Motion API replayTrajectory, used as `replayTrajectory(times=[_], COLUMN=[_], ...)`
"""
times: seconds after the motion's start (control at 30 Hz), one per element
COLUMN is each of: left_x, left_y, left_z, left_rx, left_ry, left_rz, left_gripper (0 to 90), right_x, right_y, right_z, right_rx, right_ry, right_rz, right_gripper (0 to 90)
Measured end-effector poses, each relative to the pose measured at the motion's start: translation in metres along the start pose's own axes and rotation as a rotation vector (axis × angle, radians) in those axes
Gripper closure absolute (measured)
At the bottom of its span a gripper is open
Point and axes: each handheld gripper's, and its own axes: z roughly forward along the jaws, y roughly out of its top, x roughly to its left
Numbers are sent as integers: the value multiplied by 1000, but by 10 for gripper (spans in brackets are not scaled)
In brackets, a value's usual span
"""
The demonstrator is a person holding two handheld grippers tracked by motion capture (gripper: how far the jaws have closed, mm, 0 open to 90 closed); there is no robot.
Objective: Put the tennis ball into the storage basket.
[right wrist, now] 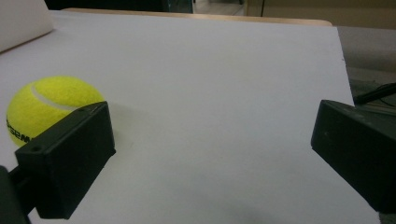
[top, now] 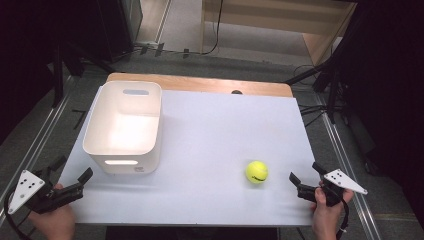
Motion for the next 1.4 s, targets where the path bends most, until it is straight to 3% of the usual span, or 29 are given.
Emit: replayTrajectory(times=[0.17, 0.4, 0.53, 0.8, 0.9, 1.4], left_x=[0, 1, 1, 0, -1, -1], left_y=[0, 0, -1, -1, -1, -2], left_z=[0, -2, -4, -3, -2, -2], left_rx=[-1, -9, -23, -10, -6, -12], left_ry=[1, -14, -27, -25, -22, -26], left_rz=[-2, -8, -17, 0, 1, 0], left_gripper=[85, 85, 85, 86, 86, 85], right_x=[-2, 1, 6, 17, 21, 47], right_y=[0, 4, 10, 29, 34, 54], right_z=[-1, -3, -1, -2, -1, 13], right_rx=[3, 7, 16, 20, 37, 123], right_ry=[52, 53, 51, 103, 149, 205], right_rz=[12, 9, -2, -59, -63, -113], right_gripper=[0, 0, 0, 0, 0, 0])
